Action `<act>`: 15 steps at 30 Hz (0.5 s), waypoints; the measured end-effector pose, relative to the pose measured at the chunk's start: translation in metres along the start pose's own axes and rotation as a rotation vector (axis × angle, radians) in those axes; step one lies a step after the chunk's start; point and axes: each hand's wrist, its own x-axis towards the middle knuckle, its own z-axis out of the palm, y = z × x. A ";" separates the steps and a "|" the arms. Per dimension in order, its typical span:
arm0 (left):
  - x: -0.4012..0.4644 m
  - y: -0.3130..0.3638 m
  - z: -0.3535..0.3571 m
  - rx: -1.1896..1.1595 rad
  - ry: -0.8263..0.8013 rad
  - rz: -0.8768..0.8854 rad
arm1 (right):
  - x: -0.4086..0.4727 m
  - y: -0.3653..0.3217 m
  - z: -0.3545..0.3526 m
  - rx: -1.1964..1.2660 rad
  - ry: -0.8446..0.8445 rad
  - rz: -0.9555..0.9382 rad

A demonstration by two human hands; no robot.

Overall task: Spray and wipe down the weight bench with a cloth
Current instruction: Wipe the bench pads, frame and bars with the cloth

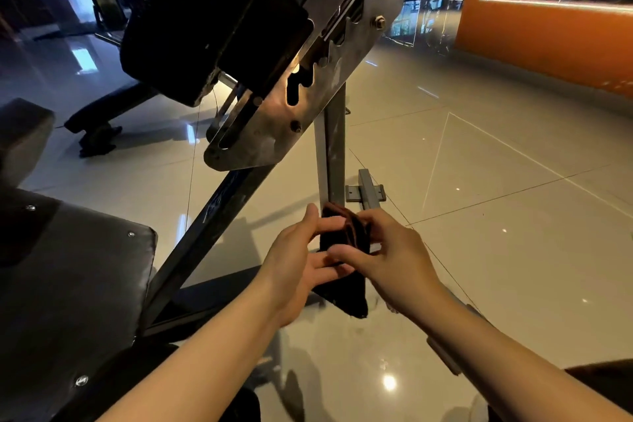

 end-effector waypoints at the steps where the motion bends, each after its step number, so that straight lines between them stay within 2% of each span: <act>1: 0.000 0.003 -0.001 0.023 -0.006 0.003 | 0.003 0.002 -0.004 0.000 0.024 -0.013; 3: 0.007 0.010 -0.008 0.206 0.071 0.091 | 0.009 0.003 -0.013 -0.006 0.016 -0.060; 5: 0.016 0.019 -0.018 0.471 0.157 0.211 | 0.013 0.003 -0.027 -0.021 -0.095 -0.122; 7: 0.021 0.022 -0.027 0.581 0.039 0.188 | 0.015 0.000 -0.041 -0.072 -0.220 -0.193; 9: 0.021 0.023 -0.029 0.535 -0.153 0.083 | 0.017 -0.003 -0.053 -0.068 -0.258 -0.244; 11: 0.021 0.023 -0.029 0.465 -0.211 0.056 | 0.022 -0.001 -0.061 -0.034 -0.176 -0.260; 13: 0.019 0.026 -0.026 0.468 -0.087 0.146 | 0.030 0.001 -0.064 -0.003 -0.011 -0.217; 15: 0.023 0.028 -0.026 0.574 0.067 0.282 | 0.037 0.000 -0.059 0.058 0.074 -0.137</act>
